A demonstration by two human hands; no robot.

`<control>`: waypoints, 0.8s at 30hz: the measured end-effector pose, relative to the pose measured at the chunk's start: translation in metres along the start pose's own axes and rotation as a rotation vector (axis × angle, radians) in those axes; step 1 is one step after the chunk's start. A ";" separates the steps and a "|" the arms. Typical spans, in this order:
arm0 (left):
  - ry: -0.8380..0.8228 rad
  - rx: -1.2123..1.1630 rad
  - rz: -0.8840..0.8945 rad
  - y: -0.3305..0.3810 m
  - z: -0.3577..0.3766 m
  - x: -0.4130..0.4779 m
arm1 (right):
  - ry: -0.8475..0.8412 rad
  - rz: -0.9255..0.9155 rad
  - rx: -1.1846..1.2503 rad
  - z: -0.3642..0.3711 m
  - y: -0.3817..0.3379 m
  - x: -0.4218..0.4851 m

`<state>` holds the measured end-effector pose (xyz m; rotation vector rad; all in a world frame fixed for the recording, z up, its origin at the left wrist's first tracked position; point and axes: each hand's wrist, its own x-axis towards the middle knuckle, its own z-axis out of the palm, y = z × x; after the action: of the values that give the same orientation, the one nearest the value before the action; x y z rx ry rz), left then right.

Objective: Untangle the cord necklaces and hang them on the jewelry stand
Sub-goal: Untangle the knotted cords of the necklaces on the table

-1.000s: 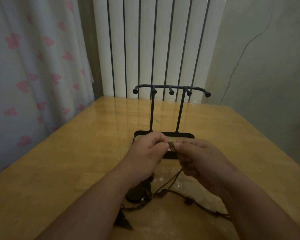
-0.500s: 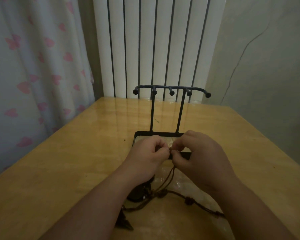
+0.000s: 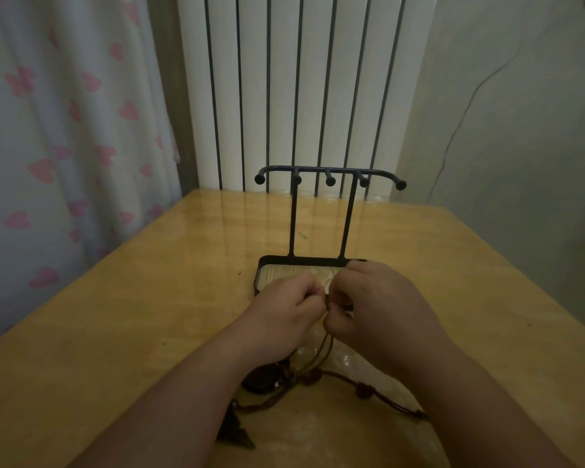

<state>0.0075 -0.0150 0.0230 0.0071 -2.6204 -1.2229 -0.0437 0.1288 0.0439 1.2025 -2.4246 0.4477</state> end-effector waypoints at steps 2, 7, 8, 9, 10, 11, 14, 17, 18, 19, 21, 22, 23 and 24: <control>-0.010 -0.007 -0.002 0.000 0.000 0.000 | -0.011 -0.012 0.010 0.000 -0.001 0.000; 0.005 -0.084 -0.029 0.001 -0.001 0.002 | -0.033 0.055 0.085 0.000 -0.001 0.000; 0.005 -0.102 -0.034 0.001 -0.002 0.002 | -0.039 0.070 0.103 0.001 -0.001 0.000; 0.003 -0.116 -0.038 0.001 -0.002 0.002 | -0.045 0.084 0.126 0.001 -0.001 -0.001; 0.002 -0.128 -0.044 0.002 -0.003 0.002 | -0.046 0.098 0.155 0.003 -0.001 -0.002; 0.000 -0.146 -0.051 0.002 -0.004 0.001 | -0.033 0.115 0.198 0.004 -0.001 -0.003; 0.005 -0.299 -0.091 0.004 -0.006 0.000 | 0.056 0.222 0.485 0.006 -0.005 -0.004; 0.031 -0.404 -0.111 0.005 -0.007 0.000 | 0.084 0.307 0.674 0.007 -0.005 -0.002; 0.043 -0.396 -0.114 0.005 -0.006 0.000 | 0.093 0.311 0.674 0.007 -0.002 -0.002; 0.056 -0.376 -0.117 0.005 -0.006 0.000 | 0.117 0.303 0.660 0.007 0.000 -0.002; 0.081 -0.337 -0.118 0.005 -0.006 0.001 | 0.178 0.275 0.629 0.006 0.003 -0.004; 0.086 -0.324 -0.116 0.005 -0.006 0.001 | 0.192 0.255 0.605 0.005 0.004 -0.005; 0.084 -0.312 -0.110 0.005 -0.006 0.001 | 0.188 0.232 0.566 0.004 0.004 -0.006; 0.079 -0.300 -0.102 0.005 -0.006 0.001 | 0.173 0.213 0.512 0.004 0.005 -0.006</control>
<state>0.0089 -0.0164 0.0310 0.1329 -2.3708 -1.6041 -0.0452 0.1334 0.0371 1.0323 -2.3662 1.2412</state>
